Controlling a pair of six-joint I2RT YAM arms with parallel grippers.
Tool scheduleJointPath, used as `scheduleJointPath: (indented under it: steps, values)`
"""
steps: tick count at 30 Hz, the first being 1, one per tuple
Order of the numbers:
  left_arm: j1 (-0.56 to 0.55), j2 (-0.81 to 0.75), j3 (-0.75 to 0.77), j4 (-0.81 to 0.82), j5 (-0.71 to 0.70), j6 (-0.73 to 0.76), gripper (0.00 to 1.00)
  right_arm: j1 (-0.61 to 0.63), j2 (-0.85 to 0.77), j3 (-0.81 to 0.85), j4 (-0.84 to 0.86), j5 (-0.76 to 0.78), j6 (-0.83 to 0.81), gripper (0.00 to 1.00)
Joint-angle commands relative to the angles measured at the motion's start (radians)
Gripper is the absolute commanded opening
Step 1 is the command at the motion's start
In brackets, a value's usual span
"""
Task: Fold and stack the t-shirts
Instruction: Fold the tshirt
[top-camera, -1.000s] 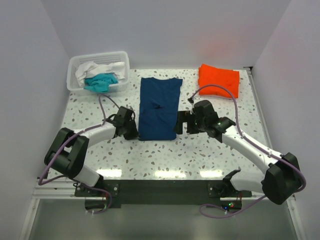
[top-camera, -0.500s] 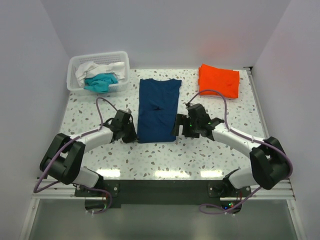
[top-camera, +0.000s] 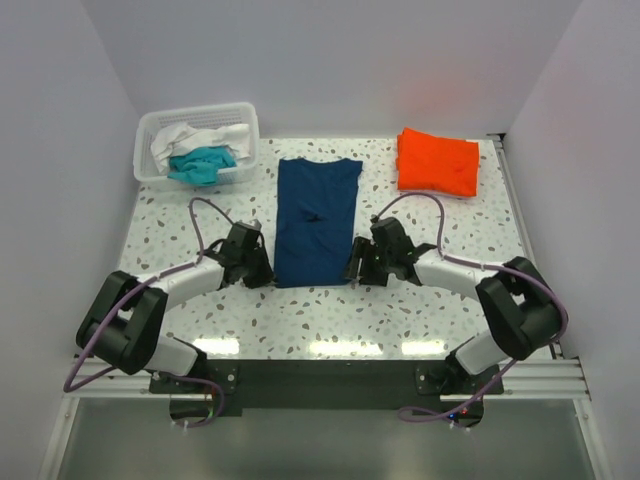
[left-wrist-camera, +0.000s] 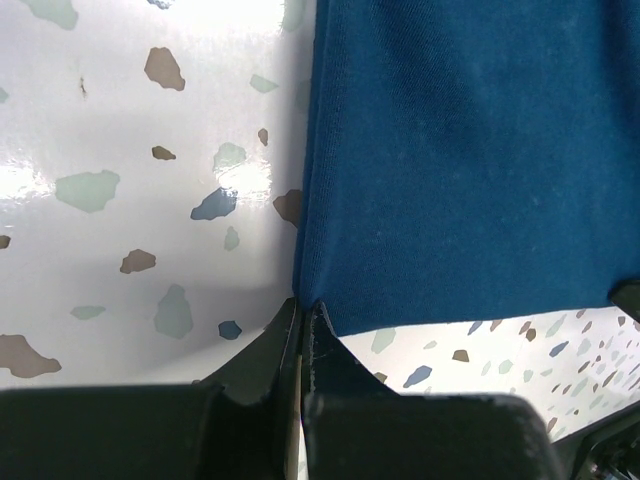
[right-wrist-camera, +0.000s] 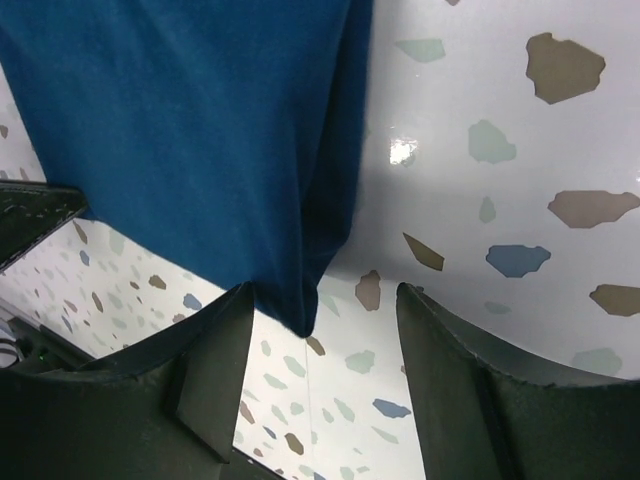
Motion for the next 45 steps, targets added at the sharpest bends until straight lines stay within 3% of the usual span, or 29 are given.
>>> scheduleJointPath:
  steps: [1, 6, 9, 12, 16, 20, 27, 32, 35, 39, 45]
  values:
    - [0.005, -0.025, -0.016, 0.013, 0.0, -0.01, 0.0, 0.006, 0.028, -0.011, 0.091, -0.019, 0.047, 0.59]
    - [0.005, -0.031, -0.024, 0.018, -0.004, -0.012, 0.0, 0.013, 0.061, -0.019, 0.108, -0.039, 0.064, 0.48]
    - [0.005, -0.034, -0.028, 0.018, -0.007, -0.013, 0.0, 0.019, 0.087, -0.02, 0.108, -0.055, 0.073, 0.32]
    - [0.005, -0.041, -0.031, 0.015, -0.012, -0.015, 0.0, 0.024, 0.096, -0.02, 0.099, -0.075, 0.079, 0.22]
    - [0.005, -0.057, -0.047, 0.016, -0.013, -0.018, 0.0, 0.035, 0.096, -0.028, 0.062, -0.066, 0.082, 0.17]
    - [0.005, -0.087, -0.077, 0.013, -0.01, -0.025, 0.0, 0.05, 0.075, -0.051, 0.033, -0.062, 0.076, 0.02]
    - [-0.024, -0.284, -0.212, -0.013, 0.019, -0.036, 0.0, 0.11, -0.048, -0.095, -0.093, -0.096, 0.019, 0.01]
    - [-0.131, -0.442, -0.263, -0.109, -0.029, -0.084, 0.0, 0.127, -0.18, -0.157, -0.194, -0.166, 0.015, 0.01]
    - [-0.211, -0.536, -0.254, -0.159, -0.047, -0.128, 0.0, 0.148, -0.243, -0.164, -0.259, -0.248, -0.017, 0.02]
    - [-0.231, -0.645, -0.217, -0.18, -0.056, -0.147, 0.0, 0.148, -0.335, -0.085, -0.414, -0.21, -0.088, 0.01]
    - [-0.233, -0.639, -0.069, -0.208, -0.168, -0.107, 0.0, 0.13, -0.395, 0.067, -0.561, -0.124, -0.162, 0.0]
